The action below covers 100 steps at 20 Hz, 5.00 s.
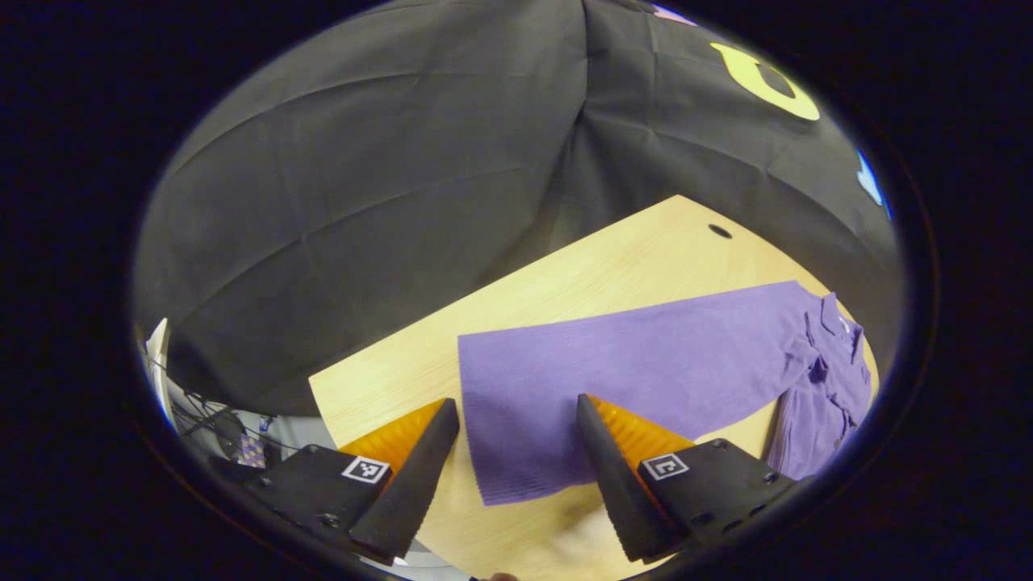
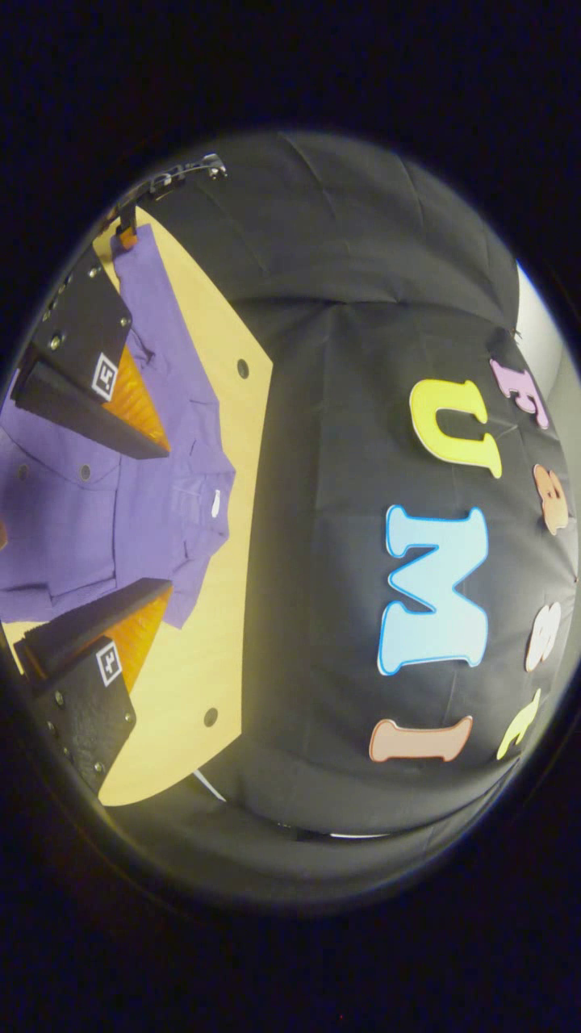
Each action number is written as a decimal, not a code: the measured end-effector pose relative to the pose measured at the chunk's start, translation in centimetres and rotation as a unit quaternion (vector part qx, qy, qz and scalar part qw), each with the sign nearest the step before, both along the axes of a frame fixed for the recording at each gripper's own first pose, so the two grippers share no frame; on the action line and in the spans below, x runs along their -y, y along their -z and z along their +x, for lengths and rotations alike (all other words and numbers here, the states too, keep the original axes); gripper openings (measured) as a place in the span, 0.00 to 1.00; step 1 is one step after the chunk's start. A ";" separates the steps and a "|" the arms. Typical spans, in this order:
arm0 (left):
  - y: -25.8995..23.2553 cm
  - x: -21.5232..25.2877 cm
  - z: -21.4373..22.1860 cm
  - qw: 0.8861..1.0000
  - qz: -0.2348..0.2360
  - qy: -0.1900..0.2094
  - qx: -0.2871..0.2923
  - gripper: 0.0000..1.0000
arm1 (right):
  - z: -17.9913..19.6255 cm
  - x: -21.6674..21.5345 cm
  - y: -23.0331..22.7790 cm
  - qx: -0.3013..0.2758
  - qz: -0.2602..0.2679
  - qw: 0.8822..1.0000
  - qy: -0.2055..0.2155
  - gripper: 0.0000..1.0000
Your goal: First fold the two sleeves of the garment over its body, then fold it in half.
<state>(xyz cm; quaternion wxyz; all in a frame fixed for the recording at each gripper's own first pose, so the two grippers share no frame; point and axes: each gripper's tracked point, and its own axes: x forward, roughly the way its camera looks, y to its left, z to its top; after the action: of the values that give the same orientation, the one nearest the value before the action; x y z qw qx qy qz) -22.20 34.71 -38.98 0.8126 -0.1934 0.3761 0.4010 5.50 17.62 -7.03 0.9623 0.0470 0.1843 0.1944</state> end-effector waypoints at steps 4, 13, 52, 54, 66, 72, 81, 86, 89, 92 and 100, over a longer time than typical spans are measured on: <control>0.1 0.2 0.0 1.000 0.004 0.008 -0.010 0.98 | -0.6 -0.1 0.3 -0.007 0.001 1.000 -0.005 0.92; 0.4 0.6 1.5 1.000 0.003 0.017 0.005 0.30 | -1.8 0.1 1.4 -0.031 0.007 0.999 -0.012 0.92; -22.2 30.3 31.6 0.919 -0.142 0.275 0.243 0.07 | -1.9 16.9 7.3 -0.049 0.046 0.993 0.098 0.93; -22.4 33.1 32.9 0.911 -0.154 0.292 0.245 0.07 | -1.9 17.7 7.6 -0.055 0.046 0.992 0.102 0.93; -14.1 47.4 36.7 0.885 -0.173 0.403 0.158 0.07 | -4.3 19.2 9.4 -0.074 0.017 0.994 0.081 0.93; -10.0 51.9 35.8 0.868 -0.174 0.451 0.114 0.07 | -5.2 19.0 10.1 -0.083 0.015 0.994 0.068 0.93; -9.4 52.8 33.4 0.843 -0.154 0.505 0.107 0.70 | -8.0 18.7 10.7 -0.092 0.014 0.990 0.102 0.93; -11.6 50.1 31.6 0.842 -0.151 0.502 0.131 0.90 | -9.5 17.9 11.0 -0.093 0.002 0.989 0.111 0.93; -12.7 47.0 28.7 0.845 -0.145 0.497 0.135 0.96 | -10.5 17.1 12.1 -0.106 0.000 0.988 0.109 0.93; -13.1 43.2 24.8 0.851 -0.131 0.493 0.126 0.96 | -11.9 16.2 13.9 -0.127 0.001 0.986 0.107 0.93; -11.2 35.7 14.5 0.865 -0.122 0.479 0.081 0.91 | -15.8 15.1 17.7 -0.160 -0.013 0.980 0.120 0.93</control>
<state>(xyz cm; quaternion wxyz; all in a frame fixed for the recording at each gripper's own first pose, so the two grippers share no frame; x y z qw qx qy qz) -7.72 -1.02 -27.80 0.9022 -0.1192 0.4013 -0.1042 -10.30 2.56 -24.70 0.9374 0.0863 0.3311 0.0651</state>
